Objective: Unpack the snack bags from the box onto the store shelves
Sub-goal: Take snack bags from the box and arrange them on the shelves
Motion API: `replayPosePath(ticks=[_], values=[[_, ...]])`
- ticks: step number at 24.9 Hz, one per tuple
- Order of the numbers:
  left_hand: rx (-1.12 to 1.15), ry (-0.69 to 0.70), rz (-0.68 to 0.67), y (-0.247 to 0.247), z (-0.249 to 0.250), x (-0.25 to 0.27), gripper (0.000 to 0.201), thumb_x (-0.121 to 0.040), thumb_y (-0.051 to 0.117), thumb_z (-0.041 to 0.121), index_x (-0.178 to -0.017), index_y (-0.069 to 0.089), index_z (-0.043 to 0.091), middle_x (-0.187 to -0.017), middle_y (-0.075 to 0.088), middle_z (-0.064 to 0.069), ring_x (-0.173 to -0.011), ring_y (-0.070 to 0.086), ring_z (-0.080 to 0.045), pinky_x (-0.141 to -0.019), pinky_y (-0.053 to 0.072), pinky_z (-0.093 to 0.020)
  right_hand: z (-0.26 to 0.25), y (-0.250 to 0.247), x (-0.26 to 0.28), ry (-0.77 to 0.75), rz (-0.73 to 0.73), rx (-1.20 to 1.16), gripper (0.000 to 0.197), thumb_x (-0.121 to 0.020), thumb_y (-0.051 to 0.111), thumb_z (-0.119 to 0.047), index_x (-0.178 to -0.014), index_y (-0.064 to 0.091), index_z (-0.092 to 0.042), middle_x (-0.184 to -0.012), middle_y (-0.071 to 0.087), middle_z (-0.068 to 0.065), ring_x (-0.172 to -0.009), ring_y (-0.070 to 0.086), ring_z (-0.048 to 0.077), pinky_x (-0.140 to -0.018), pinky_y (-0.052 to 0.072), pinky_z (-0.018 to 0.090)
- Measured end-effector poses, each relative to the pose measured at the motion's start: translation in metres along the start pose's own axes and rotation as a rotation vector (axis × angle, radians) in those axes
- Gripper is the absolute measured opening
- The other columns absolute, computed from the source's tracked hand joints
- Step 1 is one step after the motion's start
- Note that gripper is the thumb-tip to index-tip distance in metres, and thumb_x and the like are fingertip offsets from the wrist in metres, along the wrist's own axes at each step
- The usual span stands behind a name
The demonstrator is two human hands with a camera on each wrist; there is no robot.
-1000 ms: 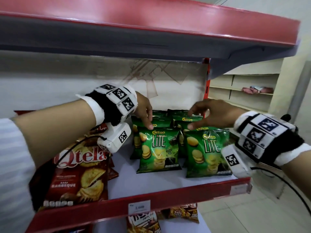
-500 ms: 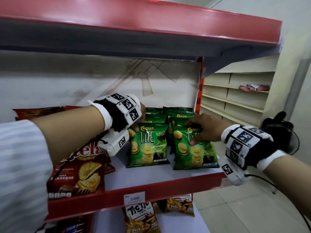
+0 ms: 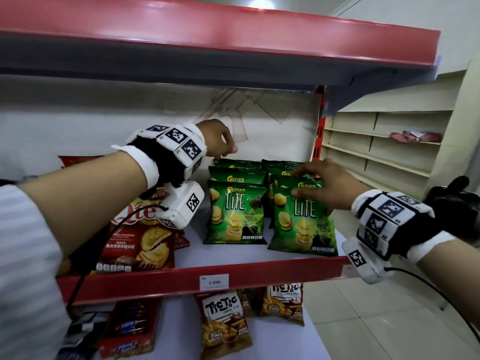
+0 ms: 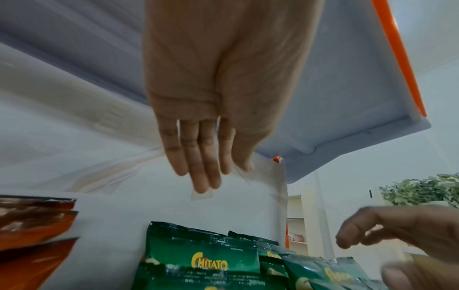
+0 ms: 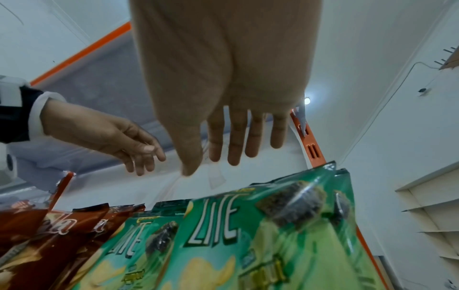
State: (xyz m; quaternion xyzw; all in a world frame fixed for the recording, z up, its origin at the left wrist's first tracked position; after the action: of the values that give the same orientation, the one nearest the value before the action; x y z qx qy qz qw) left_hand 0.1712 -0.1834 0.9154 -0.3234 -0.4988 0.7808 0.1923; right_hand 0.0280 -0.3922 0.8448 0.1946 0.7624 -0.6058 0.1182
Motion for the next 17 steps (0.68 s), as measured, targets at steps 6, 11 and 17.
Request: replayPosePath(ticks=[6, 11, 17], values=[[0.171, -0.058, 0.248, -0.003, -0.008, 0.06, 0.036, -0.092, 0.054, 0.044, -0.071, 0.071, 0.021, -0.045, 0.059, 0.006, -0.034, 0.048, -0.003, -0.043, 0.038, -0.016, -0.031, 0.0, 0.017, -0.058, 0.353, -0.211, 0.004, -0.086, 0.067, -0.017, -0.085, 0.065, -0.021, -0.078, 0.061, -0.001, -0.08, 0.056, 0.017, -0.073, 0.044, 0.029], [0.218, -0.05, 0.27, 0.016, -0.041, 0.118, 0.037, -0.093, 0.054, 0.038, -0.068, 0.07, 0.016, -0.051, 0.06, 0.003, -0.048, 0.055, -0.013, -0.05, 0.039, -0.022, -0.061, 0.022, 0.042, -0.07, 0.463, -0.323, 0.004, -0.084, 0.068, -0.013, -0.084, 0.066, -0.017, -0.074, 0.063, 0.001, -0.076, 0.057, 0.019, -0.073, 0.049, 0.036], [0.347, -0.132, 0.339, 0.042, -0.097, 0.199, 0.036, -0.091, 0.055, 0.036, -0.058, 0.065, 0.022, -0.051, 0.061, 0.0, -0.051, 0.059, -0.017, -0.052, 0.045, -0.031, -0.114, 0.076, 0.079, 0.006, 0.485, -0.441, 0.008, -0.086, 0.067, -0.013, -0.081, 0.063, -0.018, -0.075, 0.062, 0.005, -0.073, 0.06, 0.023, -0.068, 0.049, 0.033]])
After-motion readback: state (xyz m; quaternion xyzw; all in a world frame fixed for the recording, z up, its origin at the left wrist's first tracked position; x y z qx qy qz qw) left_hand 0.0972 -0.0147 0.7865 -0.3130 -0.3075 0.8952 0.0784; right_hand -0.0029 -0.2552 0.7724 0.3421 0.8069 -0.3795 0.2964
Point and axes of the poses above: each hand's wrist, its own x-axis away from the middle knuckle, its own y-axis out of the palm, z = x × y, the point moved 2 cm from there along -x, towards the middle knuckle
